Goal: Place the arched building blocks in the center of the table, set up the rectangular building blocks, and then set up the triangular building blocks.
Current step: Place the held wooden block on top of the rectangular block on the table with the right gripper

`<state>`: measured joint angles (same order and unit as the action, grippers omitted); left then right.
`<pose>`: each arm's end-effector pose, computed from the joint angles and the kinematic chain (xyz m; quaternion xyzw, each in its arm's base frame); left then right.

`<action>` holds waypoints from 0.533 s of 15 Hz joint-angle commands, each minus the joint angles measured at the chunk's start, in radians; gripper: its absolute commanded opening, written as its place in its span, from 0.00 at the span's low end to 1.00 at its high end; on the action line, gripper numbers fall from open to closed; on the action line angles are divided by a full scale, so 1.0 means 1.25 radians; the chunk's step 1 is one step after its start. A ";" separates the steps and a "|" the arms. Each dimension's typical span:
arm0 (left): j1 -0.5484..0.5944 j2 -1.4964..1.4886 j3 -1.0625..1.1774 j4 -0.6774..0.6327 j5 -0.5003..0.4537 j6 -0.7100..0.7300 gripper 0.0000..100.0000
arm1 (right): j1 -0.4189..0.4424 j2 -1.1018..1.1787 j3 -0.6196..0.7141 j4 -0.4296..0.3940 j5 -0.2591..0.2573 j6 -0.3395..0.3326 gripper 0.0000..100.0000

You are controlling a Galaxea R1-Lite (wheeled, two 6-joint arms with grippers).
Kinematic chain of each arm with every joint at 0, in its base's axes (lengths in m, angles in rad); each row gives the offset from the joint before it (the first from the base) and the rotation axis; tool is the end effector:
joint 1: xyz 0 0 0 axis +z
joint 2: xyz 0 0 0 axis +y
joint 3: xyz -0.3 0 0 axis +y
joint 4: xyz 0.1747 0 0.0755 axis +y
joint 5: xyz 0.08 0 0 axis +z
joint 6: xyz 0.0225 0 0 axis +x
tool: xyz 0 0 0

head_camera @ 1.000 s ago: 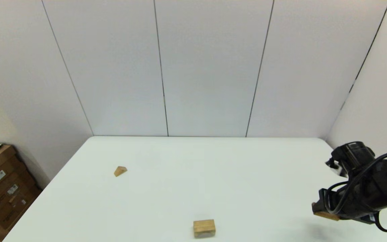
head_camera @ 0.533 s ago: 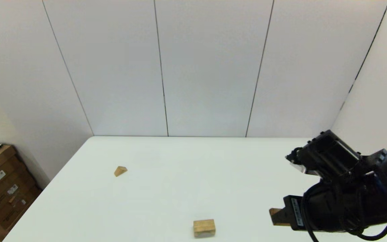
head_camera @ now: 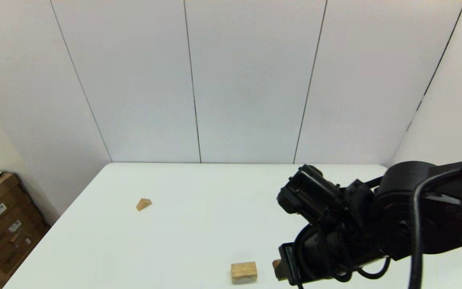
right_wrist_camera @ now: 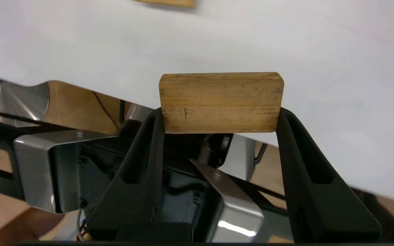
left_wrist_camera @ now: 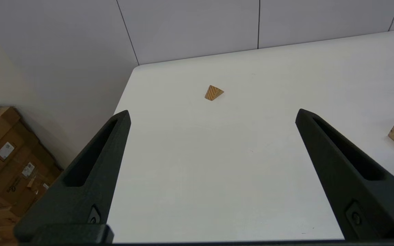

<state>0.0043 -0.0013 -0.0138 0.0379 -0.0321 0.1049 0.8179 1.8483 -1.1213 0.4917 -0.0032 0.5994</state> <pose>-0.0240 -0.0008 0.0754 0.0522 0.0107 -0.0145 0.9985 0.2040 0.2176 0.1326 0.0040 0.5973 0.1555 0.7868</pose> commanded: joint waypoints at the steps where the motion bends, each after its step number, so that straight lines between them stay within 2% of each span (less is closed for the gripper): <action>1: 0.000 0.001 0.000 0.000 0.000 0.000 1.00 | 0.043 0.188 -0.156 0.009 0.000 -0.001 0.00; 3: 0.000 0.001 0.000 0.000 0.001 -0.003 1.00 | 0.053 0.247 -0.226 0.014 0.001 0.000 0.00; 8: 0.000 0.001 0.000 0.000 0.002 0.001 1.00 | 0.062 0.392 -0.412 0.125 0.000 0.057 0.00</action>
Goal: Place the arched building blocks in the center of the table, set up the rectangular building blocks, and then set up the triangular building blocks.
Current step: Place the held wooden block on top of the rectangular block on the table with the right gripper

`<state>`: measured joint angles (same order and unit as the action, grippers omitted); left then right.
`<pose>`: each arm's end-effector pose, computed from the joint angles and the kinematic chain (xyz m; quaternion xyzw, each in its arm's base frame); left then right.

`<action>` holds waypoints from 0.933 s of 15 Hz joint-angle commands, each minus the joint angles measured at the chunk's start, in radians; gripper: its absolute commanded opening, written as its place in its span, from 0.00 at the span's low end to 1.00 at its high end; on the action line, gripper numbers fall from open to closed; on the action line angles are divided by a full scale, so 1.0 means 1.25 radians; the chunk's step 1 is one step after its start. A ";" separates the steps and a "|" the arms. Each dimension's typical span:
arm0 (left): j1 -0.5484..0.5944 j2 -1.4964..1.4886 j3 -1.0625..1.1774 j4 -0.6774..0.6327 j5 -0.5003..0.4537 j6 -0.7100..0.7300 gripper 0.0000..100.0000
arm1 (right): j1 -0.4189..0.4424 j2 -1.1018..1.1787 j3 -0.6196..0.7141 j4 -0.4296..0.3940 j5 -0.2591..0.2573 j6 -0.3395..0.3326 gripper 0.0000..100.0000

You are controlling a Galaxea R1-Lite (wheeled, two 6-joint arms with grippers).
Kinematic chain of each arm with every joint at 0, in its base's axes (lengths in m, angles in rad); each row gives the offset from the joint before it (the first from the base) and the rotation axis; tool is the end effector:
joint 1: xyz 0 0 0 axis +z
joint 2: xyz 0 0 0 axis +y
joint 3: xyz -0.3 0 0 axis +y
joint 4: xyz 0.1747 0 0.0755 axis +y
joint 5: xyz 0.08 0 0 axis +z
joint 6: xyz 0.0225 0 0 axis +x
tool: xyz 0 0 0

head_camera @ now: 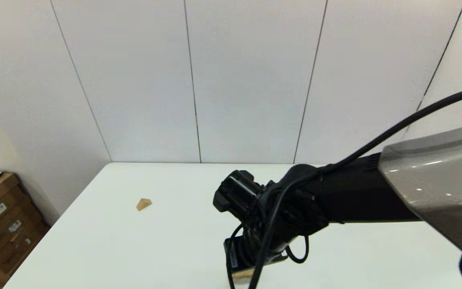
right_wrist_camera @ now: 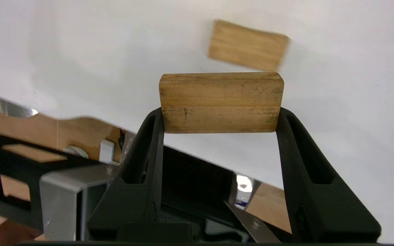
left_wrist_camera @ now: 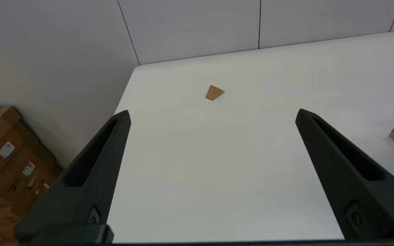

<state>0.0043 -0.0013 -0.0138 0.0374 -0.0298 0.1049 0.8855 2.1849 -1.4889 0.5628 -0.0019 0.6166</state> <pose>-0.0240 -0.0008 0.0755 0.0522 0.0105 -0.0133 0.9985 0.2448 0.2994 0.0936 -0.0190 0.6115 0.1680 0.7730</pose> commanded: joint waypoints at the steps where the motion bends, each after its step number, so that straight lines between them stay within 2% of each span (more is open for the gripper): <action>1: 0.000 0.001 0.000 0.001 0.001 0.000 1.00 | 0.012 0.131 -0.135 0.085 -0.001 0.045 0.00; 4: 0.000 0.001 -0.001 0.001 0.001 0.000 1.00 | 0.011 0.139 -0.170 0.130 -0.005 0.050 0.00; 6: 0.000 0.001 0.000 -0.001 -0.001 -0.002 1.00 | 0.007 0.144 -0.175 0.143 -0.010 0.080 0.00; 10: 0.000 0.001 0.000 -0.001 -0.001 -0.003 1.00 | 0.000 0.154 -0.173 0.155 -0.028 0.092 0.00; 14: 0.000 0.001 0.000 0.001 -0.001 0.001 1.00 | -0.011 0.149 -0.172 0.165 -0.029 0.092 0.00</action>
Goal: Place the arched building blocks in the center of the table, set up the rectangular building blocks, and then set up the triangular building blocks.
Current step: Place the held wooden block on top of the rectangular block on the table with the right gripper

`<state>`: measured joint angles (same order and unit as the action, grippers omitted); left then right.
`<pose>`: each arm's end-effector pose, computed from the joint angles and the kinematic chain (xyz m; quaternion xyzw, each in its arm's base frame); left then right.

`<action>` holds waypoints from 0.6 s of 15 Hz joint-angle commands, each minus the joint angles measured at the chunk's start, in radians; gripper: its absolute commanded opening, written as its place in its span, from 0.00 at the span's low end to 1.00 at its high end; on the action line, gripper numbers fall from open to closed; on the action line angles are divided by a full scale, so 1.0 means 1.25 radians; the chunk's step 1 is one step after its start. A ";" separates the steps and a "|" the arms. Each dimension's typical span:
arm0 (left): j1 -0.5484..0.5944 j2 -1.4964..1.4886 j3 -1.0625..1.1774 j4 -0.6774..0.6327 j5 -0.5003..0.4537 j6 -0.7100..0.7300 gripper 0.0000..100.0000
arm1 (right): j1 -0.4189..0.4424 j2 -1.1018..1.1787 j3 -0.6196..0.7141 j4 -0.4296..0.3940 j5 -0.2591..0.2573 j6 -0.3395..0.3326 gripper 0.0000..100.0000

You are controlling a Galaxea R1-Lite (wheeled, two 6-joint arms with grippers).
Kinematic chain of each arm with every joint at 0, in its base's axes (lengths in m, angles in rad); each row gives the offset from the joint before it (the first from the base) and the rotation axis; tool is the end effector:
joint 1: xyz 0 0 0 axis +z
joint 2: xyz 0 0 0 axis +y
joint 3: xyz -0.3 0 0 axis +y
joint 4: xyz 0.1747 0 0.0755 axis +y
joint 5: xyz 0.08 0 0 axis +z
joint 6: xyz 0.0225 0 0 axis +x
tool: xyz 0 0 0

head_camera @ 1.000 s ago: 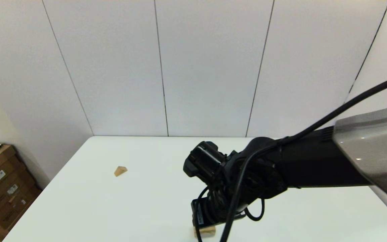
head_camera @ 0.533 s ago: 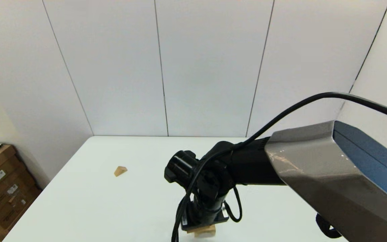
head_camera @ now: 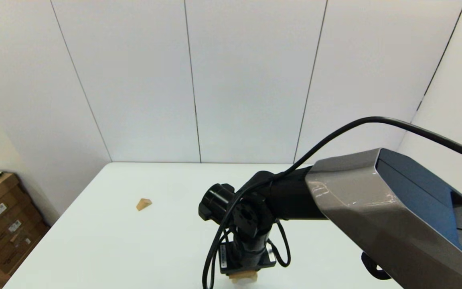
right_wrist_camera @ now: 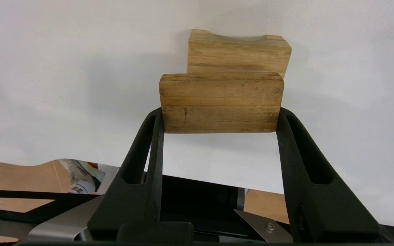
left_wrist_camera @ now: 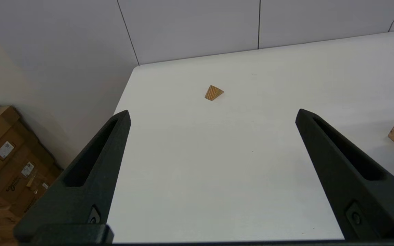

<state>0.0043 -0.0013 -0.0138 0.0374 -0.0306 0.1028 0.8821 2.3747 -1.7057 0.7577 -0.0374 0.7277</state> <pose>-0.0240 -0.0008 0.0755 0.0512 0.0105 -0.0137 0.9985 0.2641 0.3196 0.0576 -0.0259 0.6583 0.0810 0.7479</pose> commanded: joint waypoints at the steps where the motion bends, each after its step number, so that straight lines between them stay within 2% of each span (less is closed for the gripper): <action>1: 0.000 0.001 0.000 -0.001 0.000 0.002 1.00 | -0.014 0.000 0.001 0.009 -0.001 0.003 0.00; 9: 0.000 0.001 -0.001 -0.001 0.000 0.001 1.00 | -0.017 0.017 0.004 0.006 -0.001 0.002 0.00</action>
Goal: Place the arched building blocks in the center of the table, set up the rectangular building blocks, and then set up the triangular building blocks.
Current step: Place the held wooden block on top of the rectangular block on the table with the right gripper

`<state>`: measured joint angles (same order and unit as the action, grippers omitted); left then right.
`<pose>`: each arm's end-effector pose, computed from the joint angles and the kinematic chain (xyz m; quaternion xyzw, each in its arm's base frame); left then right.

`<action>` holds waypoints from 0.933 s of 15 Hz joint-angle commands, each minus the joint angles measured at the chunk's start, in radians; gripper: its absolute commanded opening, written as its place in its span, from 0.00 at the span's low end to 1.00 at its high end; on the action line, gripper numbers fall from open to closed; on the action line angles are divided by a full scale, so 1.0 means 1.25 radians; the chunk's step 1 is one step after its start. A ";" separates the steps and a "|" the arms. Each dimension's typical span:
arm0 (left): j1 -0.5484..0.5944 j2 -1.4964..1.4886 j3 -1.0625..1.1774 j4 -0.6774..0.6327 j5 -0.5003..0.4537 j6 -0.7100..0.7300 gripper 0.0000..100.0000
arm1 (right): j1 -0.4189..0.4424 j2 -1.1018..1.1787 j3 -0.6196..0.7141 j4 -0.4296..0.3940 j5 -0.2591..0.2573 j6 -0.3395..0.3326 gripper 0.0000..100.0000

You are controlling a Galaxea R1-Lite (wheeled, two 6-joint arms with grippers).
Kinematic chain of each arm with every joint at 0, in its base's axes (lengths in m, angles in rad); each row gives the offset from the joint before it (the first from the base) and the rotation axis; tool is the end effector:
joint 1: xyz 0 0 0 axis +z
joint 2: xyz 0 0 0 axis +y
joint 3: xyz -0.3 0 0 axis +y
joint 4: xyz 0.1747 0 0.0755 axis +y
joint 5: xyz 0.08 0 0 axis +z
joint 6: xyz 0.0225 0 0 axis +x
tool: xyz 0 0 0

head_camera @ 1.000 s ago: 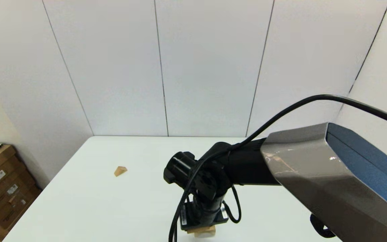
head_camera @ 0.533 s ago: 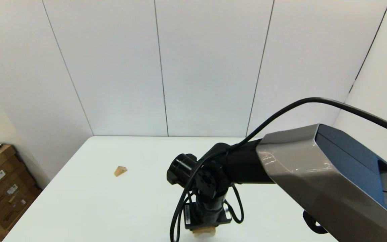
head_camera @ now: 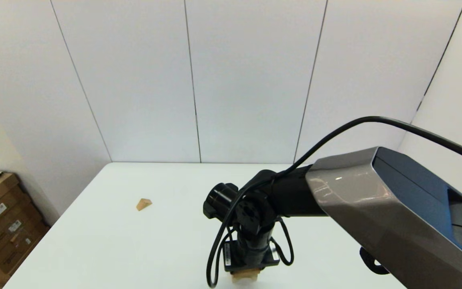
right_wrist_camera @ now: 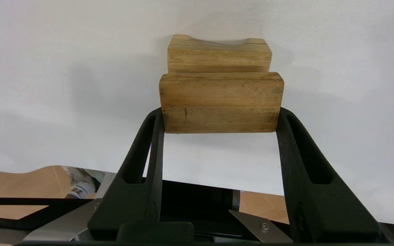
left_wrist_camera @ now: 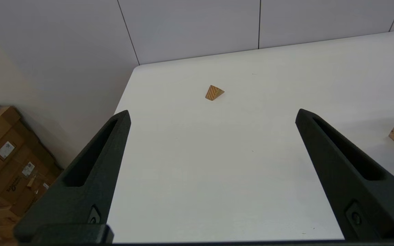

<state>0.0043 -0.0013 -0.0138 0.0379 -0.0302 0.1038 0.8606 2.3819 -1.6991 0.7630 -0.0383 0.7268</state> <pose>-0.0240 -0.0008 0.0754 0.0517 0.0107 -0.0135 0.9985 0.2702 0.3129 0.0533 -0.0243 0.6635 0.0683 0.7447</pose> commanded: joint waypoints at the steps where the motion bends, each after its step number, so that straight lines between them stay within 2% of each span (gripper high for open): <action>1: 0.000 0.001 0.000 -0.001 0.000 0.000 1.00 | 0.001 0.015 -0.002 0.002 0.000 0.003 0.00; 14: 0.000 0.001 0.000 -0.001 0.000 0.000 1.00 | 0.006 0.026 -0.011 -0.002 0.000 0.003 0.00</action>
<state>0.0043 -0.0013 -0.0138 0.0374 -0.0311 0.1047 0.8677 2.4155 -1.7132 0.7553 -0.0379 0.7272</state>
